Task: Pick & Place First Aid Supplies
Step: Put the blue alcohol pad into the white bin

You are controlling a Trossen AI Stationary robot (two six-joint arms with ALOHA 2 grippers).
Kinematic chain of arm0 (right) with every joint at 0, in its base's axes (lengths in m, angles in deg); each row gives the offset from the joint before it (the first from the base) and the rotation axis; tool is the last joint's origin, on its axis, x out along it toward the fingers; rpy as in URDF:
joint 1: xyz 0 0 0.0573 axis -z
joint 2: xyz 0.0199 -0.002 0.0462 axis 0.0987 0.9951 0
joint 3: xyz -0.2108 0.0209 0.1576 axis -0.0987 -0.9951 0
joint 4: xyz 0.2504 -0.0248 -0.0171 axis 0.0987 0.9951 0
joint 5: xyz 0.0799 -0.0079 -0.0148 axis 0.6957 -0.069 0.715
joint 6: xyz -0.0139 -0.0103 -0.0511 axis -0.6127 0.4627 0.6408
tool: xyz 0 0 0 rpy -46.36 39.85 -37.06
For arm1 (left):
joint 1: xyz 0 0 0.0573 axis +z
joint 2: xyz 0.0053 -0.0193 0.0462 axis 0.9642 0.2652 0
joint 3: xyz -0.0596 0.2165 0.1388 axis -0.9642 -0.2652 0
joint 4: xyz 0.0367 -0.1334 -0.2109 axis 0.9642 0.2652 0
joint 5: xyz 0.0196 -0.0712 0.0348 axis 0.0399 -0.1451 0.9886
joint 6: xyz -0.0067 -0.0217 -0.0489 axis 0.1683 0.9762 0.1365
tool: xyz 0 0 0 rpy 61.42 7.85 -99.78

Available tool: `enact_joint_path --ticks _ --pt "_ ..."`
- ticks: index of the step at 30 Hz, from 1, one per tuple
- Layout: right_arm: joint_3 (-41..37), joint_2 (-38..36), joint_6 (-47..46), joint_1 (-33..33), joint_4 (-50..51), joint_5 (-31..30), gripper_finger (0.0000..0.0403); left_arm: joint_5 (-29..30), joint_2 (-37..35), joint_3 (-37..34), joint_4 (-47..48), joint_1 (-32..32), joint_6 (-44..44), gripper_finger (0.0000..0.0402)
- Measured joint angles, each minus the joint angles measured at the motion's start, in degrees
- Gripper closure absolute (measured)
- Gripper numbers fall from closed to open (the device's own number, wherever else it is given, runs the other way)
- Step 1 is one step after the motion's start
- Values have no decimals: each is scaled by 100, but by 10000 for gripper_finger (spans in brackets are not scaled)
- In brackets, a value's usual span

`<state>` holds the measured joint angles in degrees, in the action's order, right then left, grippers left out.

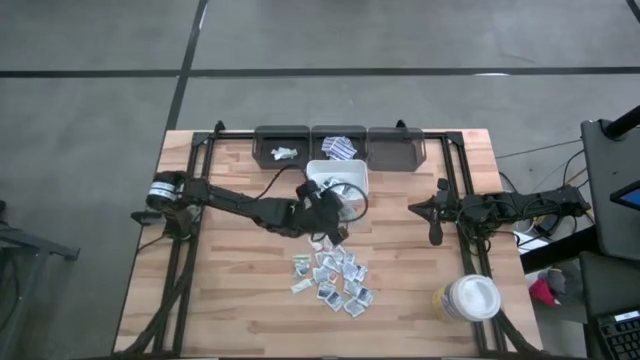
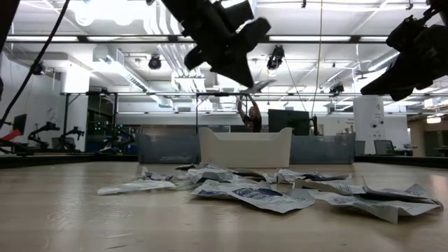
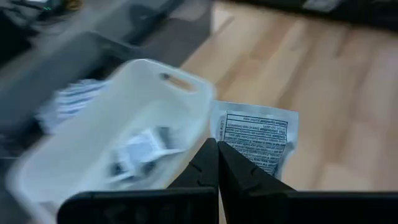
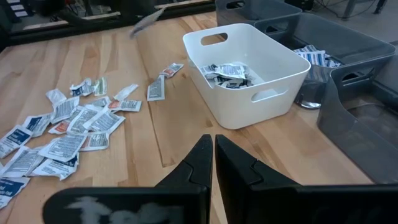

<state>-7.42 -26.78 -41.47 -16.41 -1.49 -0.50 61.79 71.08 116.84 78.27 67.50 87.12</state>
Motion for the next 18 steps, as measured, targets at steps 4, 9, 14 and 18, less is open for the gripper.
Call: enact_joint_path --ticks 4,9,14,18 --pt "-2 0 1 2 0 0 385 -158 0 395 860 477 -304 401" --pt "0 0 1 1 3 0 385 -1273 0 540 1022 1285 -972 401" --pt "-2 0 1 2 7 0 385 -2137 144 531 1209 1952 -1219 401" --pt "-2 0 0 2 9 -4 385 -2550 416 529 1205 2181 -1404 401"
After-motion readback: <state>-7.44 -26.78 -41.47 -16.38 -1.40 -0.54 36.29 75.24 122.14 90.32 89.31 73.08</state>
